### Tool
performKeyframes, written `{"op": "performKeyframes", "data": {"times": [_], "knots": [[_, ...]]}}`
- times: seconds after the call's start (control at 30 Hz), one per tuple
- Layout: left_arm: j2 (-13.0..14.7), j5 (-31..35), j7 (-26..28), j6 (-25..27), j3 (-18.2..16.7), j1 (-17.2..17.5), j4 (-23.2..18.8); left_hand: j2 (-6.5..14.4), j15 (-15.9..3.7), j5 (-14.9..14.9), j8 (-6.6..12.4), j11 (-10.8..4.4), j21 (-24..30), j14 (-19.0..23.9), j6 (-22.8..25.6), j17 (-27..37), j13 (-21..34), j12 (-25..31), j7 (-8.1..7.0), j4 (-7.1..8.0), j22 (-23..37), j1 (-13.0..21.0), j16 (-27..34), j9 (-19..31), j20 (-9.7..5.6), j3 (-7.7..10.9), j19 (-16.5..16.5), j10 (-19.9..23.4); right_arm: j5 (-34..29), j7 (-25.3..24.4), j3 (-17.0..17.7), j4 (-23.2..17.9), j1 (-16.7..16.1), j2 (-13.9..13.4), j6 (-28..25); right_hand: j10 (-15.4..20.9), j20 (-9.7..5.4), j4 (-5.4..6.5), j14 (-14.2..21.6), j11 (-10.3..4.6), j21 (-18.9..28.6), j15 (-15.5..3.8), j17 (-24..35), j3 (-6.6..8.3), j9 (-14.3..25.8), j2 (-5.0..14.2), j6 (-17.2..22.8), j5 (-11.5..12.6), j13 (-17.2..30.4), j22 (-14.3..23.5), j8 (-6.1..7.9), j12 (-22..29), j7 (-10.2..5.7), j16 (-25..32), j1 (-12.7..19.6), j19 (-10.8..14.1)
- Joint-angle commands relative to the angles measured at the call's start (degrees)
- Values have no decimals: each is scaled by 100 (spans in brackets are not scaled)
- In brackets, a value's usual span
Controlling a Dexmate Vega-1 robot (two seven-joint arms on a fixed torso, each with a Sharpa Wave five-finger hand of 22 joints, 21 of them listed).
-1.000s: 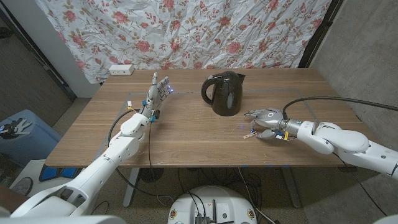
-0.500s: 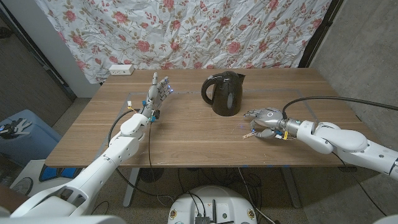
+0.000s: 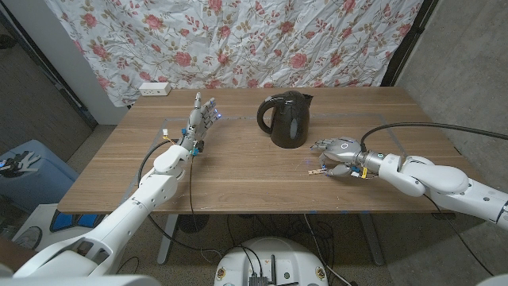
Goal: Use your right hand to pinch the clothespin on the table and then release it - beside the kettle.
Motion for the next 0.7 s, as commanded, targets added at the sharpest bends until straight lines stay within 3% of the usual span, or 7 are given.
{"op": "performKeyframes", "data": {"times": [0.03, 0.7], "knots": [[1, 0, 1, 2, 0, 0, -6, 62, -41, 46, 37, -38, 40, 52, 4, 21, 12, 32, -50, 33, 14, 4, 47, 28, 7, 4, 43, 9, 58, -151, 86, -75, -98, -80, -34, 59, -25, 3, 51, 5, 14, -164, 21, -14, 10, 33, 66, 43, -1, 3, 46, 21, 0, 17, 68, 75], [-1, 0, -1, -1, 0, -2, -1, 62, -41, 46, 36, -32, 42, 53, 3, 21, 12, 38, -50, 33, 14, 4, 48, 28, 1, 4, 48, 22, 352, -328, 330, -182, -259, -247, -48, 77, -45, 43, 50, -12, -1, -195, 40, -23, 11, 138, 80, 29, 0, 6, 44, -10, 3, 23, 95, 88]]}}
